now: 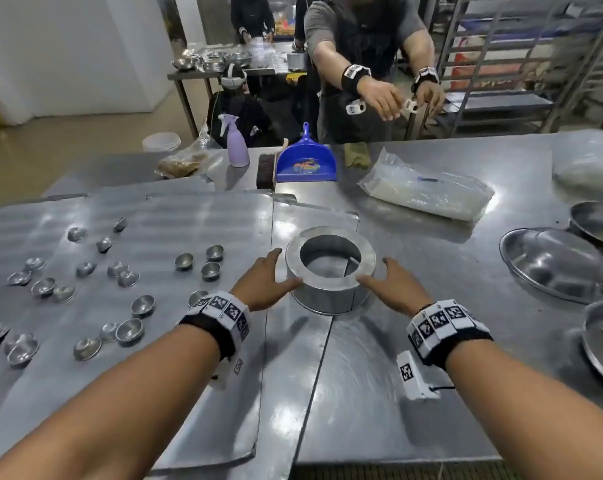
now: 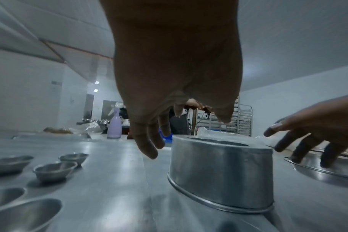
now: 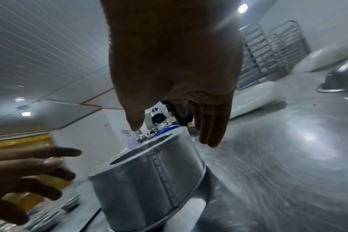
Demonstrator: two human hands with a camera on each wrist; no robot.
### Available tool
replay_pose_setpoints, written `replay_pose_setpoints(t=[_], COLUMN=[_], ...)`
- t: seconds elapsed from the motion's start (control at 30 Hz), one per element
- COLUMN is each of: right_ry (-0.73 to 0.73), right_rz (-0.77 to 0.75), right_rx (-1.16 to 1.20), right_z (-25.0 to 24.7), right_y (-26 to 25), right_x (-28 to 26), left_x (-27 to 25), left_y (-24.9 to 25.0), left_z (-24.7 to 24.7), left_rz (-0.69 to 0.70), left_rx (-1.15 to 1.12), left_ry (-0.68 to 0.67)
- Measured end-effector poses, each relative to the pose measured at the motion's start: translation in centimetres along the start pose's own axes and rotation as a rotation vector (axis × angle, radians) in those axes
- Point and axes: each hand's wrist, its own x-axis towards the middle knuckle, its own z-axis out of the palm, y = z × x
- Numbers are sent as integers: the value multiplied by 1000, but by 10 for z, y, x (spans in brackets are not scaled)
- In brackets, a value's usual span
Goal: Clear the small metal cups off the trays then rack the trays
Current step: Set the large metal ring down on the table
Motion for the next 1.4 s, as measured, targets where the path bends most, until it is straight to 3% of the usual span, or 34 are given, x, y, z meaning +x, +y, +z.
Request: replay_pose_setpoints(t=[0.2, 0.43, 0.9, 1.2, 1.4], right_ry=[-71, -67, -20, 69, 115], right_rz=[148, 131, 25, -26, -53], right_rx=[140, 236, 438, 708, 706], right_z=[15, 32, 21, 16, 29], right_y=[10, 15, 1, -28, -28], right_x=[43, 67, 31, -16, -33], left_x=[46, 80, 46, -3, -28], left_y=[-10, -31, -20, 2, 4], left_z=[11, 33, 31, 9, 13], left_rz=[-61, -89, -24, -80, -98], left_rx=[-178, -445, -509, -745, -832], left_ry=[-79, -147, 32, 219, 280])
